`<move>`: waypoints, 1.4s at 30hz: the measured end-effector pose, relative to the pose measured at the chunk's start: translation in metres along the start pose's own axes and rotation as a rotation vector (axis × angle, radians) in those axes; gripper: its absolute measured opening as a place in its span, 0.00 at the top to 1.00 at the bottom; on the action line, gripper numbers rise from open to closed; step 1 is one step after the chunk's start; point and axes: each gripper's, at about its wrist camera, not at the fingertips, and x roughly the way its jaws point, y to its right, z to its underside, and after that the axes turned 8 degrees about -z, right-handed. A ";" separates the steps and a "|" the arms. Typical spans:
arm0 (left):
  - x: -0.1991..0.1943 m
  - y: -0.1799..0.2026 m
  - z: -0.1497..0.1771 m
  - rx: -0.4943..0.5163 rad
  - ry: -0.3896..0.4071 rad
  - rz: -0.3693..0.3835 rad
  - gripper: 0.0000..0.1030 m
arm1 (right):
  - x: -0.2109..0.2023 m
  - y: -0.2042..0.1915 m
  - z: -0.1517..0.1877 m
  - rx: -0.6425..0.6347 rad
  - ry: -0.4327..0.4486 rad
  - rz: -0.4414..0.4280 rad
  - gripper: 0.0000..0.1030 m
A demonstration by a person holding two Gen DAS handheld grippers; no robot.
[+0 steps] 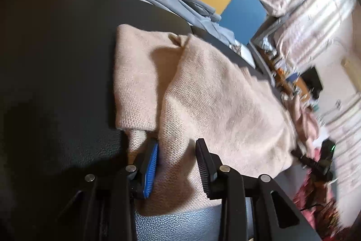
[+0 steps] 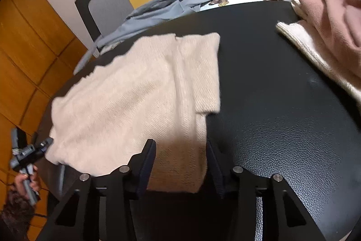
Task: Fold clothes
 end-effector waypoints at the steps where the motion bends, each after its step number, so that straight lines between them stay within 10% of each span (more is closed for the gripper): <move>1: -0.001 0.005 0.001 0.036 0.001 -0.047 0.82 | 0.003 -0.001 0.000 -0.009 -0.007 0.005 0.77; 8: -0.039 0.009 0.005 0.068 0.067 -0.051 0.95 | -0.035 -0.036 -0.004 -0.161 0.080 0.042 0.94; 23: -0.034 -0.020 0.029 0.022 0.029 -0.138 0.91 | -0.033 0.001 0.027 -0.072 0.003 0.059 0.84; 28: -0.084 -0.013 0.021 -0.058 0.238 -0.284 0.92 | -0.081 -0.011 0.016 -0.071 0.197 0.119 0.75; 36: -0.019 0.119 -0.019 0.342 0.219 -0.197 0.88 | -0.017 -0.101 -0.013 -0.349 0.085 -0.008 0.75; 42: 0.047 0.144 -0.038 0.464 0.133 -0.302 0.86 | 0.063 -0.161 -0.027 -0.563 -0.040 -0.029 0.75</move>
